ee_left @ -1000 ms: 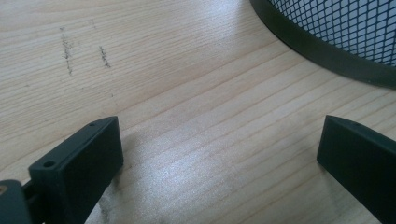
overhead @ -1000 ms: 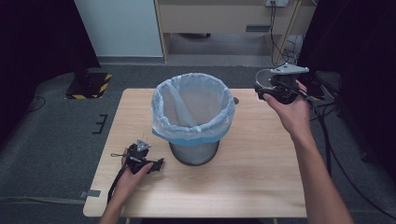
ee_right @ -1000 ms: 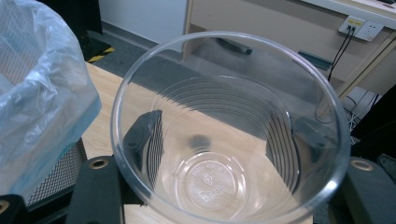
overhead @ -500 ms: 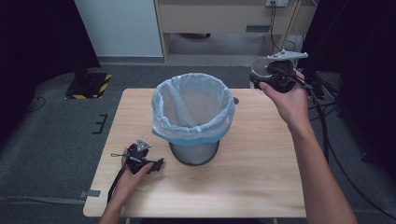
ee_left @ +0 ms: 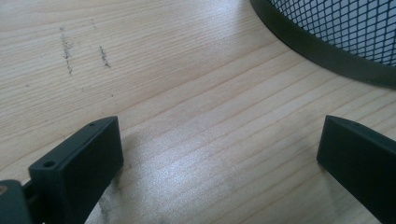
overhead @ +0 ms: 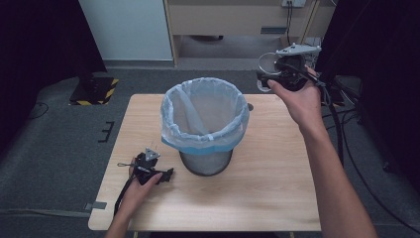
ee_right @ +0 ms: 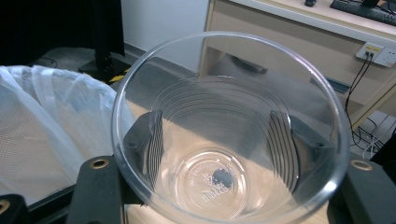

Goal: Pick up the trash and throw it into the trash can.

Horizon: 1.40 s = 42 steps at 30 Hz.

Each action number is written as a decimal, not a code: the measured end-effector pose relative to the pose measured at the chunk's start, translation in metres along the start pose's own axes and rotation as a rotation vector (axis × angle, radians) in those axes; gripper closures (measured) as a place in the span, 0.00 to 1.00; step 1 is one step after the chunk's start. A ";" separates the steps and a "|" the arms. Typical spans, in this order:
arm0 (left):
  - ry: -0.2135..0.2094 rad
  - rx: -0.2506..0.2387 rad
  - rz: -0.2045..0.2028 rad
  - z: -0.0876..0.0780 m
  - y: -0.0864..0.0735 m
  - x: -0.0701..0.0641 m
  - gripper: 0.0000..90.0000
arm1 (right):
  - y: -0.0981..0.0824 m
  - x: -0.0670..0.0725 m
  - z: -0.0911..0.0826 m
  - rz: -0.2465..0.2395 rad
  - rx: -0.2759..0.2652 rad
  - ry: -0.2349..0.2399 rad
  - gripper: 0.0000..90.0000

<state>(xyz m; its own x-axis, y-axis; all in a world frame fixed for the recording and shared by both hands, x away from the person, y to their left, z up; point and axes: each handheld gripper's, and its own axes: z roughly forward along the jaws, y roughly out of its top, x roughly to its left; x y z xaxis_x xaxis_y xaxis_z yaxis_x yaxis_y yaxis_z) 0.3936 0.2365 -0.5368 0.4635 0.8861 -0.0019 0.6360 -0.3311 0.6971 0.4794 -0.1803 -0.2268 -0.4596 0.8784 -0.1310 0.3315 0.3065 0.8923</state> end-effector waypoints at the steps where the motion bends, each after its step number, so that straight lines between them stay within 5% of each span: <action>1: 0.000 0.000 0.000 0.000 0.000 0.000 0.00 | 0.001 0.001 0.000 0.000 -0.001 0.001 0.41; 15: 0.000 0.000 0.000 0.000 0.000 0.000 0.00 | 0.010 0.010 0.009 0.005 -0.005 0.064 0.41; 24: 0.000 0.000 0.001 0.000 0.000 0.000 0.00 | 0.018 0.028 0.016 0.008 -0.011 0.135 0.41; 42: -0.002 0.000 0.001 0.000 0.000 -0.001 0.00 | 0.021 0.059 0.032 -0.016 -0.011 0.199 0.41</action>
<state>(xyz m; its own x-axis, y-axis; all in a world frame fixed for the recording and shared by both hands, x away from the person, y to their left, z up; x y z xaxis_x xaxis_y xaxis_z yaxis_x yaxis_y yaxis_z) 0.3931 0.2362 -0.5368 0.4654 0.8851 -0.0020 0.6354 -0.3324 0.6970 0.4854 -0.1100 -0.2294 -0.6188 0.7834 -0.0580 0.3147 0.3148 0.8955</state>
